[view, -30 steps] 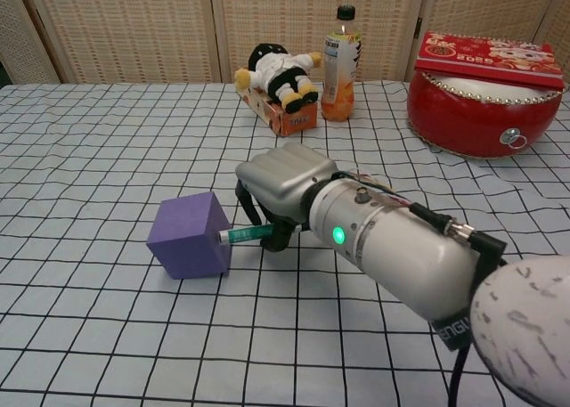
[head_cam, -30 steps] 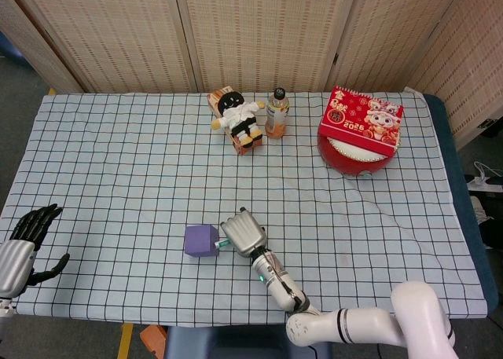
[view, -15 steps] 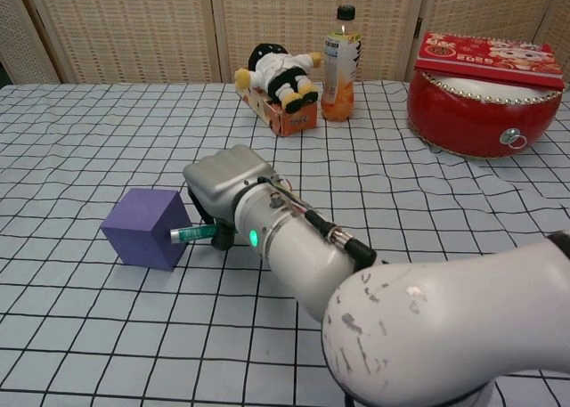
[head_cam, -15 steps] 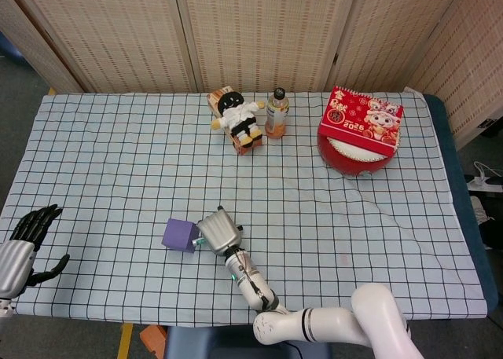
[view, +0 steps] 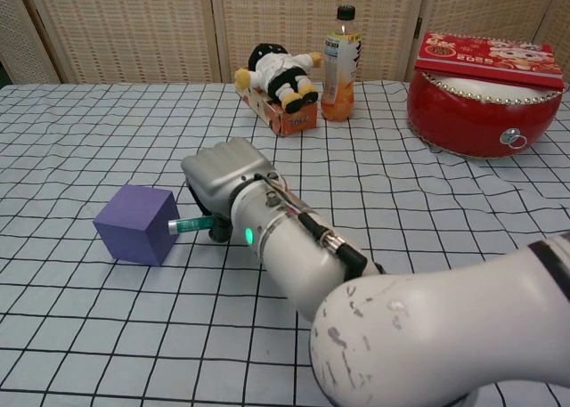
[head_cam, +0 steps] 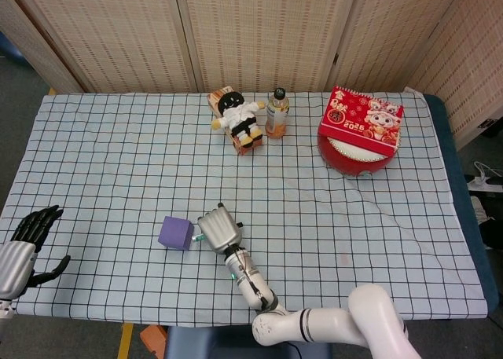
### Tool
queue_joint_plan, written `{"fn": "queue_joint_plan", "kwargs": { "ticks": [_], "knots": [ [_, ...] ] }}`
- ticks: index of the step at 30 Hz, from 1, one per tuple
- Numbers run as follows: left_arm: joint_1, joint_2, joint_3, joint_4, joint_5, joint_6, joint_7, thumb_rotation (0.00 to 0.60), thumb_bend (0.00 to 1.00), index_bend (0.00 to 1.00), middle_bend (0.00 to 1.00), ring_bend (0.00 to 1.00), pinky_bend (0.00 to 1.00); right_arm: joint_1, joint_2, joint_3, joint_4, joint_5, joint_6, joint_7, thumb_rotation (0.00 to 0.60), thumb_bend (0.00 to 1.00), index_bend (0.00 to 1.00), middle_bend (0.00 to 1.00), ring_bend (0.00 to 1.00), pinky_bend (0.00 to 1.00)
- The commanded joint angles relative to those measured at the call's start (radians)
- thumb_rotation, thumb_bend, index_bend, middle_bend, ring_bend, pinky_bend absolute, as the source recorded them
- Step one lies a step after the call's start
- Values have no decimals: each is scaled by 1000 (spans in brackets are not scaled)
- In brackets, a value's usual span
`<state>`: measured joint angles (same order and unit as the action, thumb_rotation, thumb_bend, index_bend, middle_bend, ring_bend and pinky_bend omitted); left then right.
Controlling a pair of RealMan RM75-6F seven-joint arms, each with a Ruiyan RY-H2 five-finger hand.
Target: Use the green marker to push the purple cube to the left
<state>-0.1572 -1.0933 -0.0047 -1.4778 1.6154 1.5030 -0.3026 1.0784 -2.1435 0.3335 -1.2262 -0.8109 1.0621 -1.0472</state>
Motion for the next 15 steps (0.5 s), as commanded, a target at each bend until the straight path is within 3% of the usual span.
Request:
{"fn": "queue_joint_plan", "kwargs": {
  "ticks": [1, 8, 11, 15],
  "knots": [
    [0, -1, 2, -2, 4, 1, 6, 600, 356, 0, 0, 0, 58, -95, 158, -81, -204, -36, 97, -38, 600, 517, 929, 767, 548, 387],
    [-2, -9, 3, -7, 5, -3, 33, 600, 356, 0, 0, 0, 58, -238, 422, -215, -460, -97, 228, -47, 600, 516, 895, 767, 548, 387],
    [-1, -11, 2, -10, 5, -1, 43, 600, 357, 0, 0, 0, 58, -311, 512, -292, -497, -153, 271, 12, 600, 514, 851, 767, 545, 387],
    [-2, -14, 3, -13, 6, -3, 57, 600, 355, 0, 0, 0, 59, -403, 582, -382, -470, -213, 288, 137, 600, 512, 779, 762, 523, 387]
  ]
}}
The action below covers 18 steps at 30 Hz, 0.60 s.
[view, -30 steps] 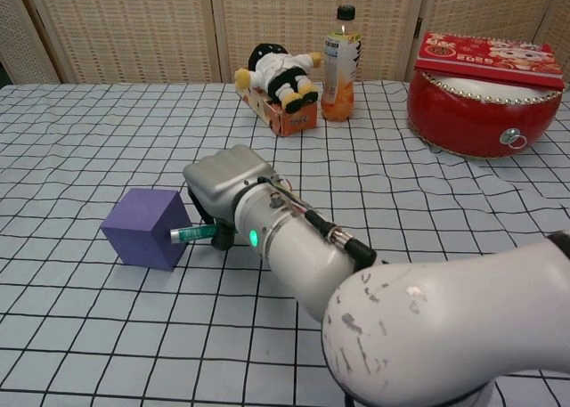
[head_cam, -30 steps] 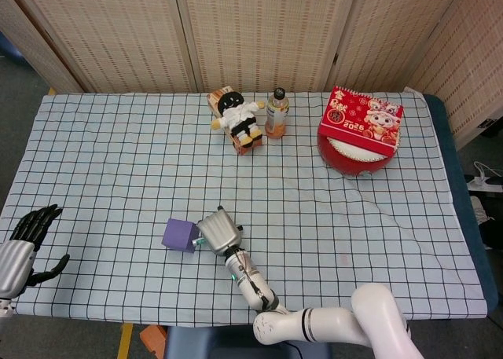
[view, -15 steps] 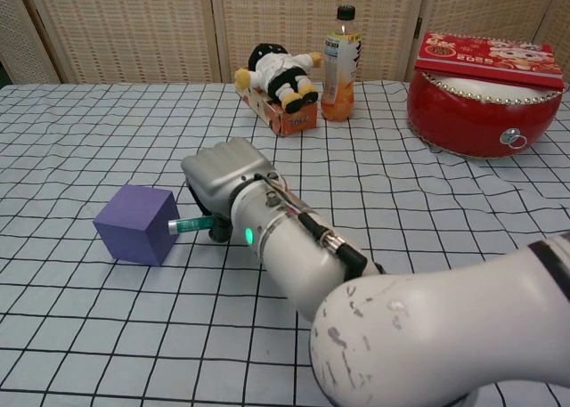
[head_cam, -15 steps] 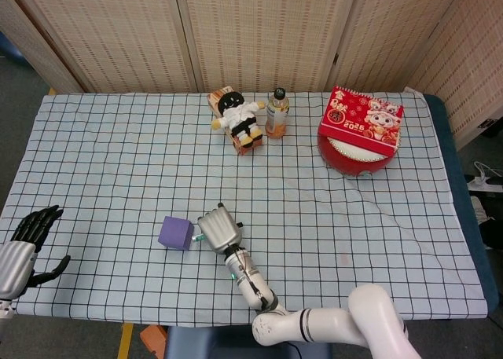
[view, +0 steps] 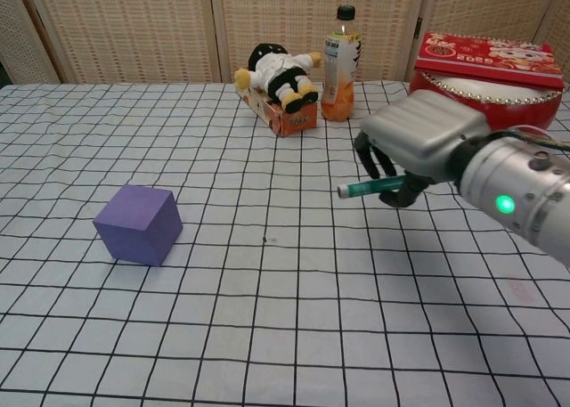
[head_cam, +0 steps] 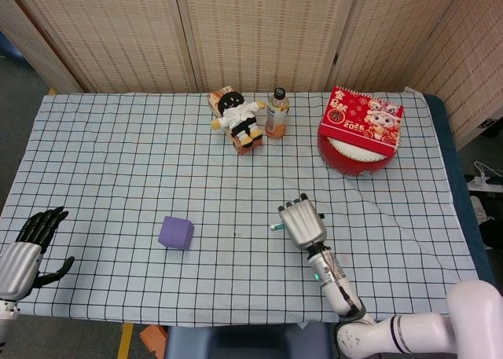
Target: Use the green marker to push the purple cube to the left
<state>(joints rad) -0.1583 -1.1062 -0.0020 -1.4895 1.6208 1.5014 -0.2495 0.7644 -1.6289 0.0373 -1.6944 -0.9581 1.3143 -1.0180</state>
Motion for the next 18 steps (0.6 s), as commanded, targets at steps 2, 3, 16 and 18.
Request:
{"fn": "queue_joint_plan", "kwargs": {
  "ticks": [2, 3, 16, 18],
  "knots": [
    [-2, -4, 1, -2, -2, -7, 11, 600, 356, 0, 0, 0, 59, -124, 81, -114, 35, -87, 22, 180, 600, 512, 725, 734, 504, 387],
    [-3, -5, 1, -2, -3, -10, 14, 600, 356, 0, 0, 0, 59, -136, 84, -124, 53, -95, 11, 209, 600, 512, 683, 703, 489, 387],
    [-11, -9, 5, -1, -17, -42, 30, 600, 357, 0, 0, 0, 61, -207, 132, -155, 134, -236, -133, 538, 600, 382, 0, 92, 143, 299],
    [-10, -6, 5, -2, -20, -42, 30, 600, 357, 0, 0, 0, 61, -229, 167, -156, 107, -294, -93, 602, 600, 347, 0, 27, 108, 292]
  ]
}}
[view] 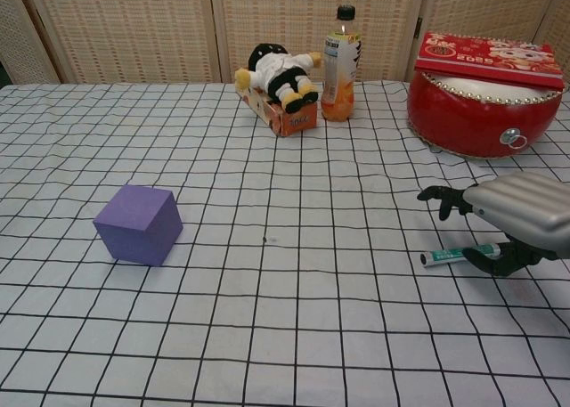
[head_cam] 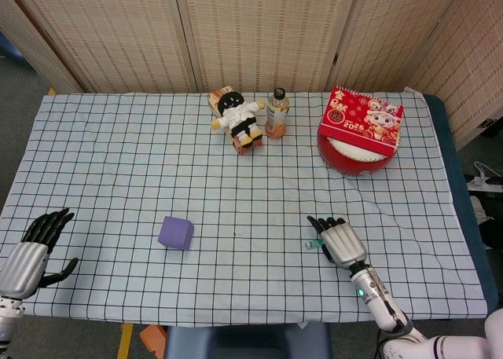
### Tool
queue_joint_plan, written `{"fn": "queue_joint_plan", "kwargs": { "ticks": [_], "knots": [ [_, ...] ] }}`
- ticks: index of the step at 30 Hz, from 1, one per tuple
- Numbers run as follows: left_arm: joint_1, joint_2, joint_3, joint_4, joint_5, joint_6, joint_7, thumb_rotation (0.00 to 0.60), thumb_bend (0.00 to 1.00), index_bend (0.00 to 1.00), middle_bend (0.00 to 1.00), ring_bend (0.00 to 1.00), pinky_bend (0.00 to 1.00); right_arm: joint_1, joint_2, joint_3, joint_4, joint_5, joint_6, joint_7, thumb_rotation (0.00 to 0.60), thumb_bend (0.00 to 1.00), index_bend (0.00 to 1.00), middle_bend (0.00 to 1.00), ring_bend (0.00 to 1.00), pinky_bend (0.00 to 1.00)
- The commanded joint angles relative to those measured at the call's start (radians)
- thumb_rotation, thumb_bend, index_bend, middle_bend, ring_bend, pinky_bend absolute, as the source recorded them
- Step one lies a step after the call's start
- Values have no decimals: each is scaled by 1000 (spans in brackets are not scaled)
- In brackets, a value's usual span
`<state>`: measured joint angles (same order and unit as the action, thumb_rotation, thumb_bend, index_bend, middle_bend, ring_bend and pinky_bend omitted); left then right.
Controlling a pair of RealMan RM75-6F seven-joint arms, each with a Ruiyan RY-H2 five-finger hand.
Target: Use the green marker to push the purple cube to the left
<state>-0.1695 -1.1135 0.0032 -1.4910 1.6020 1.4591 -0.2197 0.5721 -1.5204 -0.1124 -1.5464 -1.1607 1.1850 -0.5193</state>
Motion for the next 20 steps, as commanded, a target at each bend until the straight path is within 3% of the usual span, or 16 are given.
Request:
{"fn": "queue_joint_plan", "kwargs": {
  "ticks": [1, 8, 14, 20],
  "knots": [
    [2, 4, 0, -3, -3, 0, 1, 600, 357, 0, 0, 0, 61, -54, 87, -8, -62, -131, 73, 137, 600, 326, 0, 16, 94, 286],
    [11, 27, -4, -39, -62, -31, 54, 600, 355, 0, 0, 0, 61, -197, 276, -39, -184, -269, 321, 160, 600, 202, 0, 0, 0, 101],
    [15, 16, -24, -66, -114, -38, 165, 600, 353, 0, 0, 0, 62, -354, 254, -49, -50, -322, 499, 235, 600, 198, 0, 0, 0, 14],
    [17, 1, -26, -64, -98, -20, 188, 600, 354, 0, 0, 0, 62, -380, 254, -46, -8, -336, 490, 279, 600, 197, 0, 0, 0, 0]
  ]
}}
